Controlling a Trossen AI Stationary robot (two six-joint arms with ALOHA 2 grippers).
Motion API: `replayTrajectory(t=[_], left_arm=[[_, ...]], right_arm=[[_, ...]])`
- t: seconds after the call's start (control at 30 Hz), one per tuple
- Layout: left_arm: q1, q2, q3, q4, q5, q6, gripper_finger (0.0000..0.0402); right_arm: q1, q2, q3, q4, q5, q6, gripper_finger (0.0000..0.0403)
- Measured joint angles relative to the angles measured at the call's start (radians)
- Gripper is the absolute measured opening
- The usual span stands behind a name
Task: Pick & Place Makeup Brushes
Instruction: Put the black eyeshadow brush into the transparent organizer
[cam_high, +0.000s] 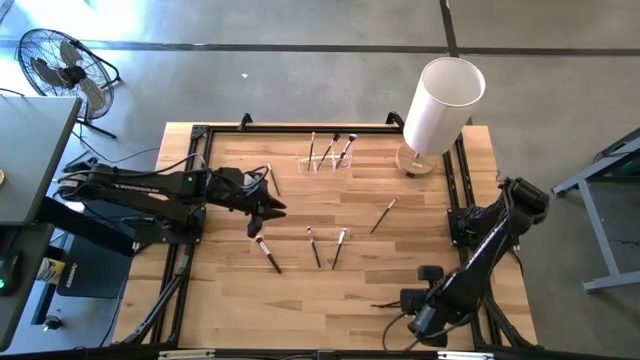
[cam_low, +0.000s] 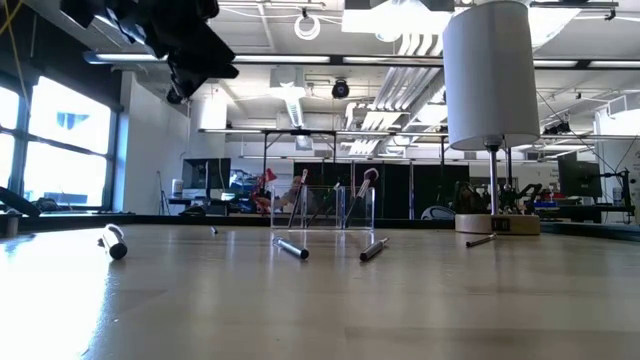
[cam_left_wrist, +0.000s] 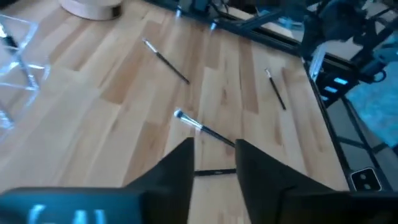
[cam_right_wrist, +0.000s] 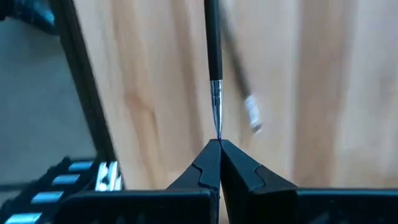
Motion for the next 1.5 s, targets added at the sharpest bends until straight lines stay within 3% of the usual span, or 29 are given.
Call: replayTrajectory(t=[0.17, 0.33, 0.7, 0.93, 1.03, 1.27, 1.5], left_arm=[[-0.023, 0.071, -0.001, 0.136, 0.068, 0.075, 0.015], [-0.106, 0.116, 0.037, 0.112, 0.02, 0.214, 0.0147], [-0.258, 0.327, 0.324, -0.245, -0.283, 0.459, 0.0137], [-0.312, 0.504, 0.463, -0.309, -0.597, 0.586, 0.0137], [-0.315, 0.558, 0.501, -0.302, -0.683, 0.627, 0.0137], [-0.314, 0.618, 0.536, -0.303, -0.697, 0.658, 0.0137], [-0.314, 0.618, 0.537, -0.23, -0.697, 0.707, 0.0137]], right_arm=[[-0.105, -0.003, 0.097, -0.093, 0.106, -0.015, 0.0], [-0.247, -0.004, 0.151, -0.152, -0.002, -0.026, 0.0], [-0.563, -0.004, 0.195, -0.151, -0.264, -0.109, 0.0], [-0.696, -0.004, 0.195, -0.082, -0.37, -0.114, 0.0], [-0.735, -0.004, 0.195, -0.023, -0.419, -0.117, 0.0], [-0.792, -0.004, 0.195, 0.132, -0.471, -0.097, 0.0], [-0.825, -0.004, 0.196, 0.177, -0.485, -0.098, 0.0]])
